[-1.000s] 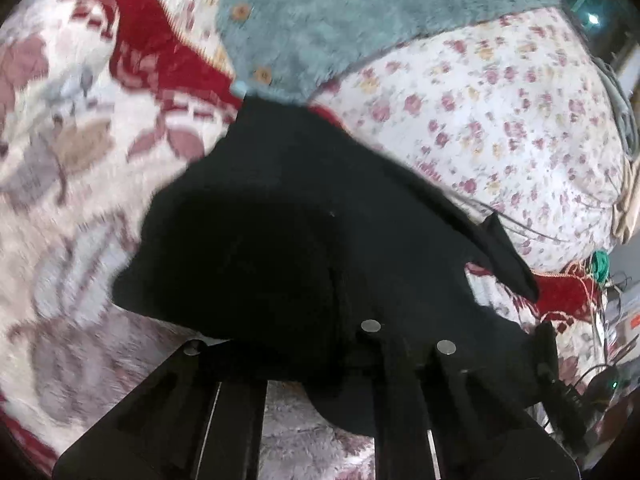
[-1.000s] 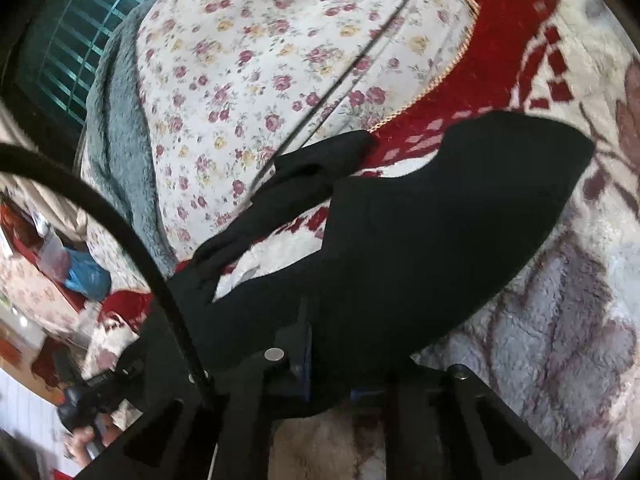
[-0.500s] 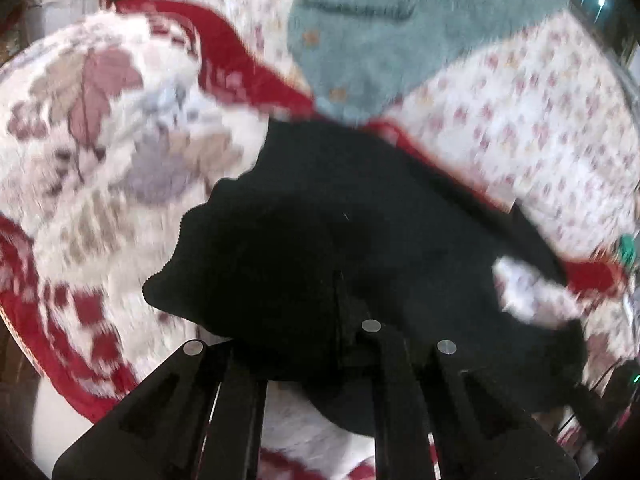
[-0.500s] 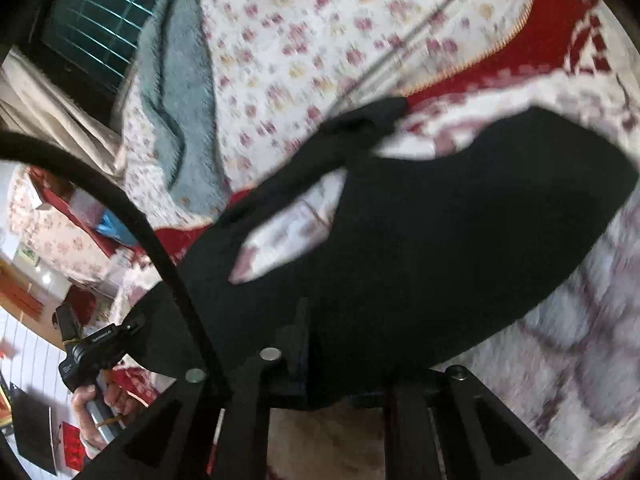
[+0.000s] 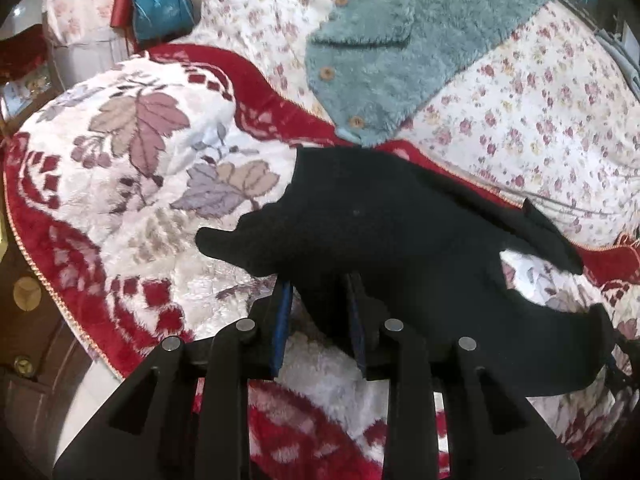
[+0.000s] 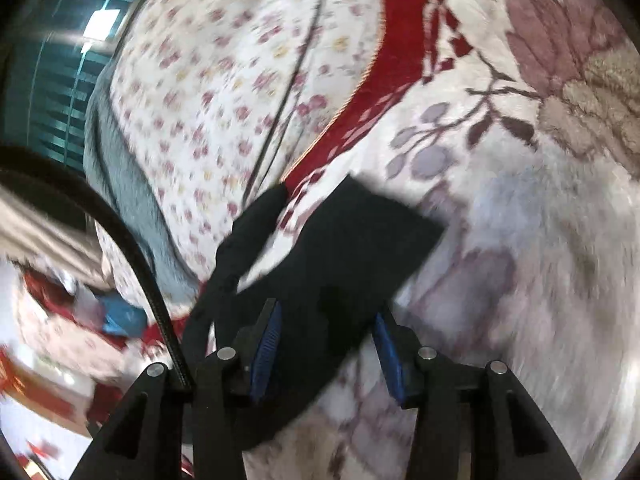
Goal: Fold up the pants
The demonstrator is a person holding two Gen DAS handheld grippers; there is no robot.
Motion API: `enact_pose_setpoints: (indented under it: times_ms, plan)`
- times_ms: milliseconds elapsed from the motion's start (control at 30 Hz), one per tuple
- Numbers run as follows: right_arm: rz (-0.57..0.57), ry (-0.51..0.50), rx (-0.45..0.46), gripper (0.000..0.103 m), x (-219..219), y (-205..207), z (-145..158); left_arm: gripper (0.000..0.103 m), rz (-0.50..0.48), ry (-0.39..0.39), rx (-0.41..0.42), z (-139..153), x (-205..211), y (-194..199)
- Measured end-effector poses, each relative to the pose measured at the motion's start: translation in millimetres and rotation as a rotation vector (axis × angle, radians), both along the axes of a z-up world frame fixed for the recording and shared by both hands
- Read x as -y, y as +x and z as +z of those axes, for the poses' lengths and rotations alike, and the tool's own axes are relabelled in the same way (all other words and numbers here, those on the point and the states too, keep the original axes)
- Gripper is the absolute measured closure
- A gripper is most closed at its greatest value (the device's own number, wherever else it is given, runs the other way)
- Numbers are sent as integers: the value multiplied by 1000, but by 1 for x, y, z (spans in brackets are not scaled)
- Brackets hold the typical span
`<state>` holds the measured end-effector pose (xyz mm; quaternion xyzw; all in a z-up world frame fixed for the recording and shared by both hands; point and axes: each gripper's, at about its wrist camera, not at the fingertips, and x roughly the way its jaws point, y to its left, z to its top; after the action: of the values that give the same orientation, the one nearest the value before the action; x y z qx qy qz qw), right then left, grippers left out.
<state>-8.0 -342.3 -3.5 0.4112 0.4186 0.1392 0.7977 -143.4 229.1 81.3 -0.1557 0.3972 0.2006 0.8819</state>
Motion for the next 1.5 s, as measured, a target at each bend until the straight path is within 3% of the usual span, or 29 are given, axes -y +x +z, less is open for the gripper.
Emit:
enact_pose_setpoints:
  times_ms: [67, 100, 133, 167, 267, 433, 500, 567, 600, 633, 700, 767, 800, 867, 967, 1100, 1167, 1233, 1400, 1500]
  plan:
    - [-15, -6, 24, 59, 3, 11, 1, 75, 3, 6, 20, 7, 7, -1]
    - [-16, -44, 46, 68, 2, 17, 4, 73, -6, 6, 32, 10, 10, 0]
    - [-15, -86, 49, 90, 1, 20, 4, 73, -16, 4, 41, 12, 14, 1]
    - [-19, -119, 44, 99, -2, 22, 4, 73, -26, 5, 45, 14, 19, 3]
    - [-44, -93, 78, 99, 10, 8, 16, 73, -48, 16, 69, 23, 28, 4]
    - [-42, -184, 127, 99, 24, -32, 52, 73, -111, -5, 64, 20, 44, 14]
    - [-40, -236, 109, 99, 25, -38, 53, 73, -142, -33, 58, 14, 55, 19]
    - [-39, -316, 24, 99, 23, -37, 42, 73, -166, -52, 47, 6, 64, 24]
    - [-36, -357, -75, 98, 20, -32, 28, 73, -181, -62, 33, 0, 70, 26]
    - [-40, -349, -112, 97, 22, -31, 20, 73, -196, -71, 25, -5, 74, 28]
    - [-84, -305, -103, 95, 31, -37, 21, 73, -223, -77, -6, -15, 83, 32]
    - [-129, -369, -132, 81, 38, -41, 30, 73, -246, -98, -21, -22, 86, 34]
    - [-157, -413, -139, 73, 41, -45, 36, 66, -257, -114, -25, -26, 85, 35]
    - [-151, -432, -104, 73, 44, -49, 49, 57, -271, -134, -39, -33, 85, 37]
    - [-117, -437, -40, 73, 36, -54, 70, 57, -263, -156, -90, -48, 83, 42]
    - [12, -377, 92, 72, -6, -39, 91, 57, -275, -143, -113, -51, 84, 42]
    - [85, -392, 132, 65, -31, -26, 96, 57, -289, -138, -97, -44, 85, 43]
    - [153, -451, 175, 57, -63, -9, 103, 57, -303, -159, -79, -35, 84, 50]
    - [368, -654, 302, 55, -159, 47, 116, 48, -331, -310, -87, -28, 72, 88]
    - [496, -786, 326, 54, -210, 83, 106, 47, -332, -341, -106, -28, 67, 114]
